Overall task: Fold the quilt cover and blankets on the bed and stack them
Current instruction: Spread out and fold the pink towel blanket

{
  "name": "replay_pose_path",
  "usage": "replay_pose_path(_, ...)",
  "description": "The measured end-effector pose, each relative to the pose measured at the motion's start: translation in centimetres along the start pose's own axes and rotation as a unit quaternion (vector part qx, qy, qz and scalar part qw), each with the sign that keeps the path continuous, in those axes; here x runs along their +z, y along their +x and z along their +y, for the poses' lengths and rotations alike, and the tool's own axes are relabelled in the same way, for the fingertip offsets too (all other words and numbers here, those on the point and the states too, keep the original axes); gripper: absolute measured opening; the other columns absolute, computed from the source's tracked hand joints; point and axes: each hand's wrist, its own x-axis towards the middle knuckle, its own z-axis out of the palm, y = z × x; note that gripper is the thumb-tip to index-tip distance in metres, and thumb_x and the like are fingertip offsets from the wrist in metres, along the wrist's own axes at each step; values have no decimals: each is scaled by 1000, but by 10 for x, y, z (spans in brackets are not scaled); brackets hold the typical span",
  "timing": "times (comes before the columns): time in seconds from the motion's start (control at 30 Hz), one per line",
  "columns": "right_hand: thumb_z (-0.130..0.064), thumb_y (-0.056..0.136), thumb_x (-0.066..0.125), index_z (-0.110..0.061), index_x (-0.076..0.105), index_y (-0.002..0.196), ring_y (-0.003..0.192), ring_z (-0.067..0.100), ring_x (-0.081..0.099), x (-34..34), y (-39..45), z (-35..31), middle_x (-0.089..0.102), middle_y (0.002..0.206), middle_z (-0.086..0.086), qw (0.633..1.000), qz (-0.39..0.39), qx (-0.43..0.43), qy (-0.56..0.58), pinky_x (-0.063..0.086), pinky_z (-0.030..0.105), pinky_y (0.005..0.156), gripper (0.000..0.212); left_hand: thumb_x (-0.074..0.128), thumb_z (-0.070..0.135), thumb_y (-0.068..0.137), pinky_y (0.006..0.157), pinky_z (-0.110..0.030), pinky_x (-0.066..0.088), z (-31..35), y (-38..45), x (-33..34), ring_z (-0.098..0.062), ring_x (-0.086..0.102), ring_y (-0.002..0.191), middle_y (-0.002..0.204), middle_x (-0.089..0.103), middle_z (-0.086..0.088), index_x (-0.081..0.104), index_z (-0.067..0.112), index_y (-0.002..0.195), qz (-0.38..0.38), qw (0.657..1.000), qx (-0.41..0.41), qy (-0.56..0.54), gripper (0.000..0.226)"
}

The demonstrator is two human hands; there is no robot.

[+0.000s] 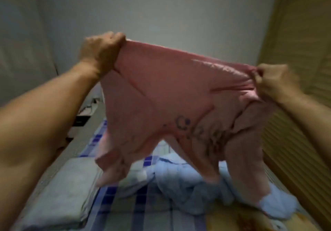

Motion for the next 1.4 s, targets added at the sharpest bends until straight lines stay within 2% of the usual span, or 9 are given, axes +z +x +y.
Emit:
replay_pose_path(0.23, -47, 93, 40, -14, 65, 91, 69, 44, 61, -26, -15, 41, 61, 82, 16, 990, 94, -106, 28, 47, 39, 57, 42, 47, 9, 95, 44, -38, 42, -12, -5, -49, -39, 60, 52, 79, 57, -21, 50, 9, 101, -39, 971, 223, 75, 7)
replay_pose_path(0.43, -44, 87, 41, -19, 70, 80, 55, 31, 61, 18, -160, 80, 63, 71, 6, 959, -100, -246, 96, 44, 32, 46, 39, 71, 21, 82, 43, -38, 48, 48, -157, -25, -31, 61, 55, 78, 61, -13, 59, 14, 100, -140, 960, 236, -59, 23)
replay_pose_path(0.63, -66, 87, 29, -33, 66, 90, 71, 14, 68, 108, -376, 128, 64, 81, -9, 879, -432, -191, 59, 51, 34, 57, 49, 52, 41, 77, 37, -21, 39, 216, -448, 1, -13, 58, 39, 59, 60, 7, 47, 30, 91, -584, 767, 223, -145, 18)
replay_pose_path(0.77, -64, 73, 39, -30, 64, 82, 66, 19, 66, 138, -506, 151, 61, 79, -6, 783, -595, -177, 42, 46, 35, 49, 43, 45, 35, 90, 57, -30, 51, 298, -550, -17, -24, 71, 73, 86, 68, -2, 47, 29, 101, -666, 720, 73, -181, 13)
replay_pose_path(0.9, -67, 58, 67, -28, 59, 60, 42, 14, 57, 153, -558, 148, 56, 61, -5, 699, -678, -228, 5, 38, 26, 34, 39, 50, 42, 91, 75, -35, 40, 329, -595, -46, -29, 63, 104, 113, 63, -5, 49, 28, 113, -775, 604, 20, -186, 26)
replay_pose_path(1.03, -56, 75, 63, -25, 69, 78, 65, 15, 64, 155, -545, 119, 67, 83, -4, 696, -650, -304, -9, 44, 27, 56, 32, 70, 61, 57, 62, -33, 38, 341, -618, -70, -21, 65, 82, 90, 61, 5, 56, 33, 94, -770, 613, -12, -179, 48)
replay_pose_path(1.23, -49, 85, 55, -34, 65, 85, 78, 11, 62, 162, -506, 110, 69, 91, -5, 572, -764, -294, -49, 48, 25, 70, 19, 84, 54, 36, 46, -26, 34, 336, -634, -78, -14, 56, 58, 72, 52, 10, 57, 34, 71, -757, 626, 29, -186, 48)
replay_pose_path(1.3, -52, 71, 74, -38, 60, 69, 69, 7, 62, 169, -472, 120, 67, 80, -6, 598, -769, -209, -81, 52, 23, 65, 19, 89, 47, 38, 44, -25, 39, 331, -636, -80, -13, 56, 52, 66, 53, 10, 61, 33, 65, -734, 650, 48, -191, 41)
replay_pose_path(1.4, -71, 30, 81, -31, 63, 80, 70, 20, 69, 174, -416, 121, 67, 76, 1, 763, -627, -140, -72, 54, 28, 60, 67, 87, 41, 44, 43, -22, 39, 326, -638, -79, -12, 56, 50, 65, 55, 10, 63, 34, 64, -691, 684, 92, -216, 33)
